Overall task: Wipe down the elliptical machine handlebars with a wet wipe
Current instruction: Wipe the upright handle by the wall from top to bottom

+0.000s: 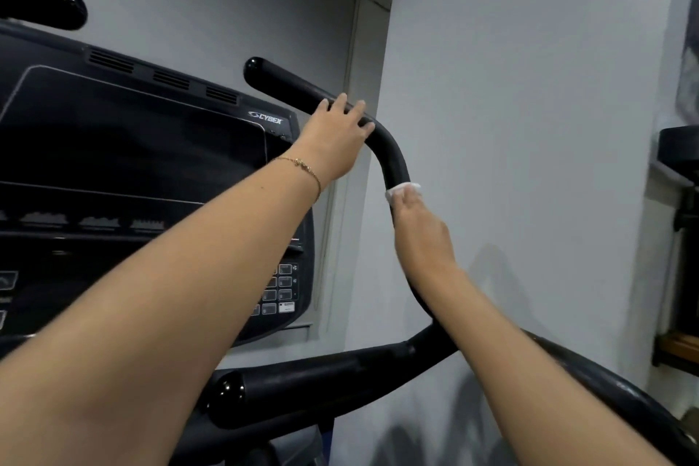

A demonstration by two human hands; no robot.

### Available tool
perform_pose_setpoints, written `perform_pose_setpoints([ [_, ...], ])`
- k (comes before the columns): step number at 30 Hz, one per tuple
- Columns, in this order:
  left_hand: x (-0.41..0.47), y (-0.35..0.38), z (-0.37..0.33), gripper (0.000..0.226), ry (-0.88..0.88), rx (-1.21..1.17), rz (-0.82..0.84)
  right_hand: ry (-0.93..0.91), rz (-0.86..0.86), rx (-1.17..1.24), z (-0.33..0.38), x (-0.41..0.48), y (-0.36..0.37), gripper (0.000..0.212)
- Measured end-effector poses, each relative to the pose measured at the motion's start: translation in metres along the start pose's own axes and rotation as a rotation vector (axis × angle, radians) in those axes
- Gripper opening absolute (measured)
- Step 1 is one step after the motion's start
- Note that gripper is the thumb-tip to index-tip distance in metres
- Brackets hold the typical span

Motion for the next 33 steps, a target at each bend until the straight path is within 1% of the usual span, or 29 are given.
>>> perform_pose_setpoints([
  [2, 0.001, 0.010, -0.007, 0.057, -0.007, 0.034, 0.028, -0.030, 0.022, -0.125, 0.000, -0.007, 0.010, 0.057],
  [7, 0.009, 0.007, -0.016, 0.055, -0.042, 0.044, 0.035, -0.070, 0.029, -0.079, -0.009, 0.020, -0.001, 0.052],
  [11, 0.012, 0.003, -0.021, 0.050, -0.108, 0.068, 0.064, -0.112, 0.111, -0.068, -0.010, -0.002, -0.006, 0.048],
  [14, 0.013, 0.002, -0.026, 0.050, -0.128, 0.111, 0.110, -0.153, 0.127, -0.097, -0.015, -0.016, -0.005, 0.050],
  [17, 0.016, -0.003, -0.029, 0.051, -0.144, 0.125, 0.157, -0.148, 0.118, -0.051, -0.017, -0.004, -0.012, 0.051],
  [20, 0.015, -0.006, -0.033, 0.052, -0.127, 0.144, 0.188, -0.183, 0.141, -0.073, -0.012, -0.009, -0.011, 0.041],
  [21, 0.014, -0.006, -0.034, 0.052, -0.120, 0.156, 0.187, -0.213, 0.170, -0.106, -0.012, -0.016, -0.006, 0.039],
  [23, 0.013, -0.005, -0.032, 0.053, -0.117, 0.188, 0.179, -0.325, 0.250, -0.262, -0.012, -0.027, -0.001, 0.040],
  [25, 0.012, -0.003, -0.030, 0.054, -0.116, 0.199, 0.174, -0.412, 0.272, -0.346, -0.019, -0.024, -0.010, 0.039],
  [29, 0.010, -0.003, -0.030, 0.056, -0.122, 0.172, 0.171, -0.546, 0.292, -0.409, -0.024, -0.013, -0.025, 0.043],
  [31, 0.010, -0.002, -0.030, 0.058, -0.126, 0.143, 0.173, -0.662, 0.327, -0.404, -0.024, -0.024, -0.023, 0.051],
  [33, 0.008, 0.001, -0.029, 0.061, -0.129, 0.125, 0.169, -0.728, 0.349, -0.354, -0.029, -0.032, -0.022, 0.060],
])
Point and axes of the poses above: each hand's wrist, its own x-axis towards the middle knuckle, its own y-axis out of the palm, z = x × y, the point moved 4 cm from there along x, towards the middle knuckle, and after that the axes turned 10 degrees about -y, right-handed, at the moved point
